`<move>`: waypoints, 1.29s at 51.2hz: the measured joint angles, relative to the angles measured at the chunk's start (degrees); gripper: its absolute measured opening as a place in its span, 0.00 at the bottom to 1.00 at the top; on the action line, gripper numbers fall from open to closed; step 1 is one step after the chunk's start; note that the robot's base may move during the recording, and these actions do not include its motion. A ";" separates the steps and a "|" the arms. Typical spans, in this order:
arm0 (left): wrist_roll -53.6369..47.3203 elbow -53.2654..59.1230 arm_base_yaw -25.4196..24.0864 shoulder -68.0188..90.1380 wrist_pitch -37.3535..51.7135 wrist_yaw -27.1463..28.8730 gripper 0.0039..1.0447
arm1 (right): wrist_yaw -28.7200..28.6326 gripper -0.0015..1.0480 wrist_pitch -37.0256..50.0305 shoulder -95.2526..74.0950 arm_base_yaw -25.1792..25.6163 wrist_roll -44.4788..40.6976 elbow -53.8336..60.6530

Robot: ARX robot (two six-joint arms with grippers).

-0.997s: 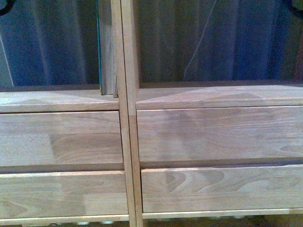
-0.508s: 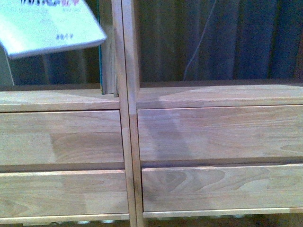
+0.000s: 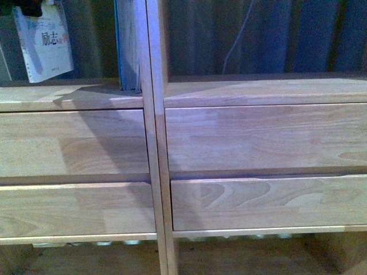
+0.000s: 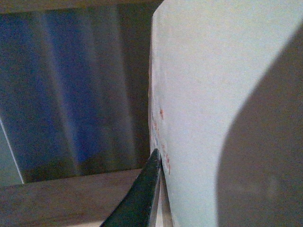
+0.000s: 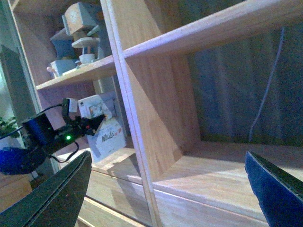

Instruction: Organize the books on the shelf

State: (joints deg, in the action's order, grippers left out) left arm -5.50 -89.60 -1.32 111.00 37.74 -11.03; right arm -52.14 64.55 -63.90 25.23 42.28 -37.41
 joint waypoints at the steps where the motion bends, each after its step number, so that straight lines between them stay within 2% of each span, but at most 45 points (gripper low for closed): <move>1: -0.63 -1.36 0.33 1.01 -0.44 0.17 0.16 | -0.22 0.93 0.61 0.00 0.50 0.50 0.48; 10: -5.33 -9.86 3.04 8.00 -2.49 2.21 0.16 | -1.07 0.93 3.50 0.17 2.60 3.21 2.95; 21: -13.38 -19.10 5.70 16.68 -4.61 5.57 0.16 | -1.29 0.93 5.18 0.37 2.36 4.74 4.50; 23: -13.55 -20.00 5.79 17.11 -5.40 5.53 0.19 | -1.29 0.93 5.14 0.42 2.21 4.70 4.74; 33: -14.49 -19.10 6.10 17.00 -5.66 5.99 0.55 | -1.66 0.93 5.20 1.79 0.83 4.74 6.47; 38: -13.84 -12.02 6.64 13.35 -2.78 5.79 0.76 | -1.66 0.93 4.68 3.30 -0.35 4.72 7.39; 44: -11.19 -4.39 7.06 7.91 -0.85 5.05 0.93 | -1.66 0.93 4.22 4.72 -1.27 4.76 8.00; 46: -10.47 -1.81 7.17 5.79 -0.22 4.81 0.95 | -1.66 0.93 3.89 5.29 -1.40 5.05 8.07; 54: -5.51 10.93 7.23 -5.09 3.72 3.06 0.94 | -1.70 0.93 3.56 8.35 -1.66 6.64 8.26; 59: -1.51 23.41 6.86 -15.61 5.25 2.82 0.94 | -0.85 0.93 0.68 11.15 -1.75 6.67 8.26; 62: 1.79 32.52 5.27 -23.52 5.05 3.72 0.94 | 2.86 0.93 -7.17 13.44 -1.99 3.48 7.78; 66: 6.97 43.04 0.79 -34.34 4.31 3.43 0.94 | 11.41 0.93 -22.58 16.94 -3.15 -8.17 7.13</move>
State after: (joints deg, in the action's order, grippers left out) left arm 1.48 -46.57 -0.54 76.66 42.04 -7.60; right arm -40.73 41.98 -46.96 22.09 34.11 -30.28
